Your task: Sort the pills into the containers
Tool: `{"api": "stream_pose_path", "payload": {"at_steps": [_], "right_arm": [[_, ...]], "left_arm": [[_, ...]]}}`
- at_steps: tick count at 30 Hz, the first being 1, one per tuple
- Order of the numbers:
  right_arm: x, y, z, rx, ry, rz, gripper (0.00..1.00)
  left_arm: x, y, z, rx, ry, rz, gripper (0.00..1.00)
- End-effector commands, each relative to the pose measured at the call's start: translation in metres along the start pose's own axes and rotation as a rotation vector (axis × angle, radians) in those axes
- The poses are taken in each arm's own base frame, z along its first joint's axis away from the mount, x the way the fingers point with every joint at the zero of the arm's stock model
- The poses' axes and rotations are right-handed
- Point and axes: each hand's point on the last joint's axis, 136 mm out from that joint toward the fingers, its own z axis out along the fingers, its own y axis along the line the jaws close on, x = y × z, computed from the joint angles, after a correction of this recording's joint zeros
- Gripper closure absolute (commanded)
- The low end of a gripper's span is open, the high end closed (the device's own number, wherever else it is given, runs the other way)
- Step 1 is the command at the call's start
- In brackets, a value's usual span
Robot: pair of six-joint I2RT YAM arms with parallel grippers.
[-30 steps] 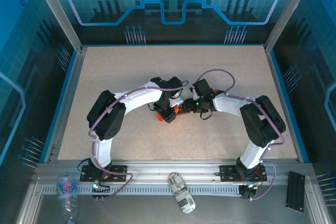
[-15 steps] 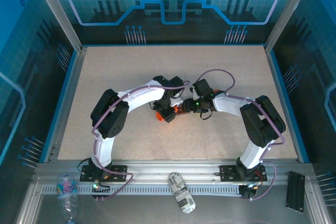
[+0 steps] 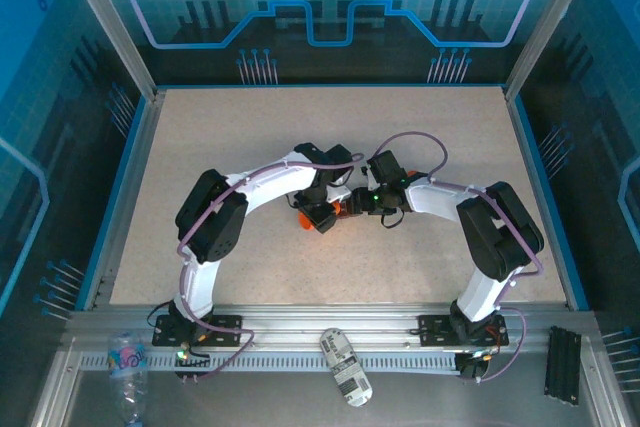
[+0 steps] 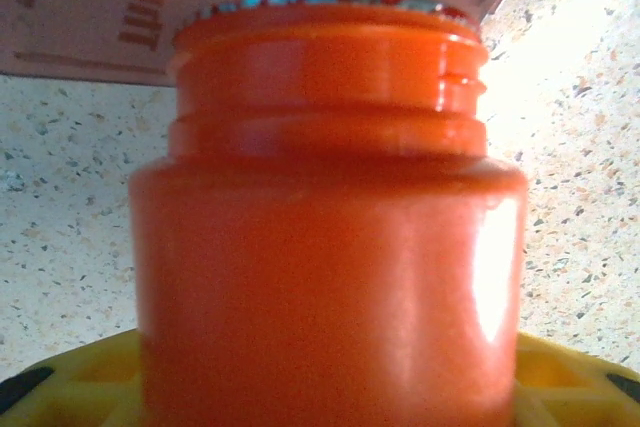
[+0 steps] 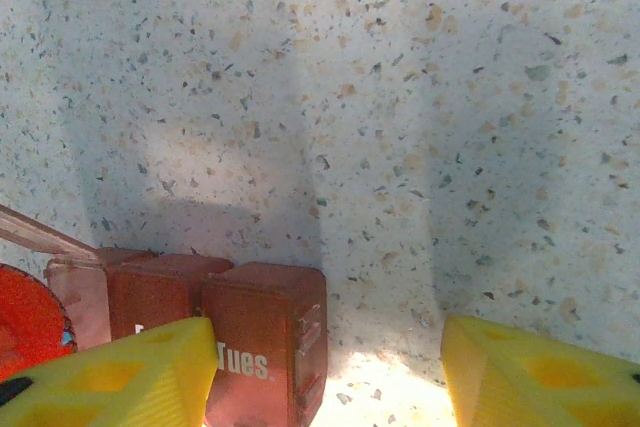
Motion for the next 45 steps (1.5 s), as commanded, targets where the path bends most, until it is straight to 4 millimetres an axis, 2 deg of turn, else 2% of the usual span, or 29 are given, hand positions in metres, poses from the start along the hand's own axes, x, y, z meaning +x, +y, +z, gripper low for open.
{"api": "stream_pose_path", "payload": {"at_steps": [1,11,22,36,45], "right_arm": [[0.0228,-0.0124,0.0124,0.063,0.080,0.007,0.38],[0.0242,-0.0124,0.0126,0.063,0.080,0.009,0.38],[0.0251,-0.0131,0.0131,0.063,0.081,0.012,0.38],[0.0248,-0.0131,0.0127,0.064,0.079,0.012,0.38],[0.0257,-0.0135,0.0130,0.065,0.082,0.013,0.38]], "left_arm": [[0.0044,-0.0024,0.0016,0.001,0.046,0.022,1.00],[0.0083,-0.0014,0.0040,-0.004,0.088,0.018,1.00],[0.0056,-0.0005,-0.0058,-0.018,0.088,0.018,1.00],[0.0106,-0.0012,0.0023,-0.008,0.130,0.023,1.00],[0.0095,-0.0016,0.0009,-0.009,0.118,0.023,1.00]]}}
